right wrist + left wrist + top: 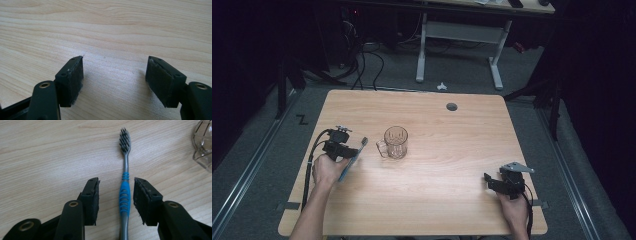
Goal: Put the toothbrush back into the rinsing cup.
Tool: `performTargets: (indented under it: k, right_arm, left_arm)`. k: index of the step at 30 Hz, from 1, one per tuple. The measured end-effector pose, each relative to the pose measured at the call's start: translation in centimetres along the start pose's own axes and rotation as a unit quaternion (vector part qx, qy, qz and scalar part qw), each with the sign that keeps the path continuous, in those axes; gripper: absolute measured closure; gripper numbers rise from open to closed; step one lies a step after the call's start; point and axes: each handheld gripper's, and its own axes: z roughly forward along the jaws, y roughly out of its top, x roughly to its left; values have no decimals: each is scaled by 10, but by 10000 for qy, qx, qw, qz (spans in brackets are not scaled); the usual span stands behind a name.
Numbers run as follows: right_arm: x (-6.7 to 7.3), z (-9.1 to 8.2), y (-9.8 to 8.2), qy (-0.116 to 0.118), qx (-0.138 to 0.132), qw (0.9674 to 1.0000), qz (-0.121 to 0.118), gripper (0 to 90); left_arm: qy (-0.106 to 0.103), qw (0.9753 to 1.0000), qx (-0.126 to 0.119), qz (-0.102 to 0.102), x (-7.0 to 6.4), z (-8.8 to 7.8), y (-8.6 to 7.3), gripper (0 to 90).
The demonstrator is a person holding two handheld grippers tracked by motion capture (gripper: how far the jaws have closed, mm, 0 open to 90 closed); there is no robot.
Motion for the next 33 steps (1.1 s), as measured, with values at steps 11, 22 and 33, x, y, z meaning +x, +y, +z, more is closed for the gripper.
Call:
performTargets:
  k: [11, 22, 33]
  right_arm:
    - [0, 0, 0, -1, 2, 10000, -10, 310]
    - [0, 0, 0, -4, 3, 10000, -15, 307]
    - [0, 0, 0, -3, 3, 10000, -12, 306]
  left_arm:
    - [-64, 9999, 68, 52, -3, 13, 1, 625]
    - [-133, 9998, 152, 0, -1, 19, 1, 748]
    - [-126, 9998, 154, -35, -1, 19, 1, 794]
